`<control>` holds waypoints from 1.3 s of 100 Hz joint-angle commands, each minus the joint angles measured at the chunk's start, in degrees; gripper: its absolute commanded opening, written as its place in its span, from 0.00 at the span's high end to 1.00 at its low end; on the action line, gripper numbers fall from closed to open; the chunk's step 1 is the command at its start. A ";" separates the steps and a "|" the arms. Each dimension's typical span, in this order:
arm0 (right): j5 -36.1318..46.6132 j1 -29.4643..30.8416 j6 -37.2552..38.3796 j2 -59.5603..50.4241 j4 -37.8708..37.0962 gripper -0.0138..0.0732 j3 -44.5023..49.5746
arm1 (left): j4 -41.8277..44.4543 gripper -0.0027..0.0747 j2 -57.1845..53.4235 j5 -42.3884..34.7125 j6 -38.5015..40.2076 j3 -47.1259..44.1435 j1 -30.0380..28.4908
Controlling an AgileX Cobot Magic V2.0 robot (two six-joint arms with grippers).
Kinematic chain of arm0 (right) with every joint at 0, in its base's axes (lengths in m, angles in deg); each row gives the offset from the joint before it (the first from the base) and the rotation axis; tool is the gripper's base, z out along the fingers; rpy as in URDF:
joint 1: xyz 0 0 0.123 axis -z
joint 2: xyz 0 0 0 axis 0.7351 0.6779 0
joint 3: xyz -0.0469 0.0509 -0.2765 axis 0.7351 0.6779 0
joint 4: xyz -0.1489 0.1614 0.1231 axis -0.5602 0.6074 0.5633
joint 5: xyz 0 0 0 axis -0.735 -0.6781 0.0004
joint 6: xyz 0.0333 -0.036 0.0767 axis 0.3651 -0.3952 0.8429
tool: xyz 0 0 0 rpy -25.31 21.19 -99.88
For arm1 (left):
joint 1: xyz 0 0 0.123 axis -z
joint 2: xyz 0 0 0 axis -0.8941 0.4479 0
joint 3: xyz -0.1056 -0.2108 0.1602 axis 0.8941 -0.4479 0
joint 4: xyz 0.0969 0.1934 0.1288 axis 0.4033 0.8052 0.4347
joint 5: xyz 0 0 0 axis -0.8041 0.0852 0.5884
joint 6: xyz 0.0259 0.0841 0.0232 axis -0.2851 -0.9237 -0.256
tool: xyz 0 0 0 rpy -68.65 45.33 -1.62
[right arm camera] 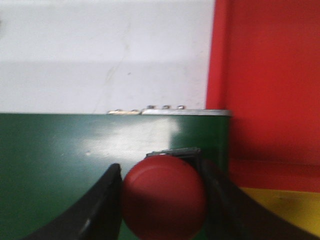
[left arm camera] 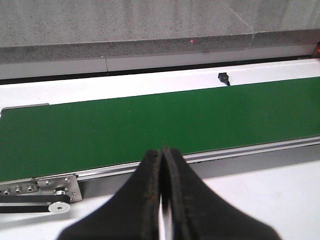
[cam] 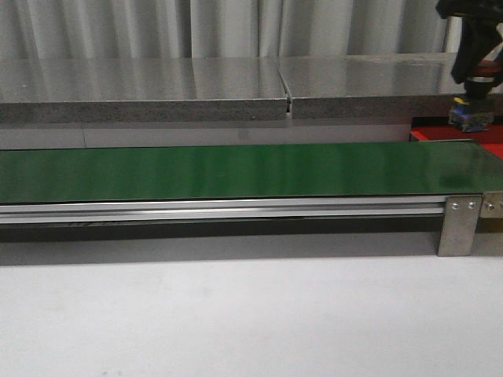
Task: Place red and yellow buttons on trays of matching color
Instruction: 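Carry the red button into the red tray and open the right gripper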
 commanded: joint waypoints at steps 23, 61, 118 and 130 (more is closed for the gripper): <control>3.47 6.55 1.21 1.88 0.84 0.56 -4.70 | -1.29 0.99 0.37 -3.85 0.47 1.44 0.47; 1.99 7.65 1.78 13.62 0.91 0.56 -17.07 | -1.29 0.99 0.37 -3.85 0.47 1.44 0.47; 5.47 7.65 1.78 19.60 2.44 0.24 -18.91 | -1.29 0.99 0.37 -3.85 0.47 1.44 0.47; 5.32 7.65 1.78 19.54 2.40 0.20 -18.91 | -1.29 0.99 0.37 -3.85 0.47 1.44 0.47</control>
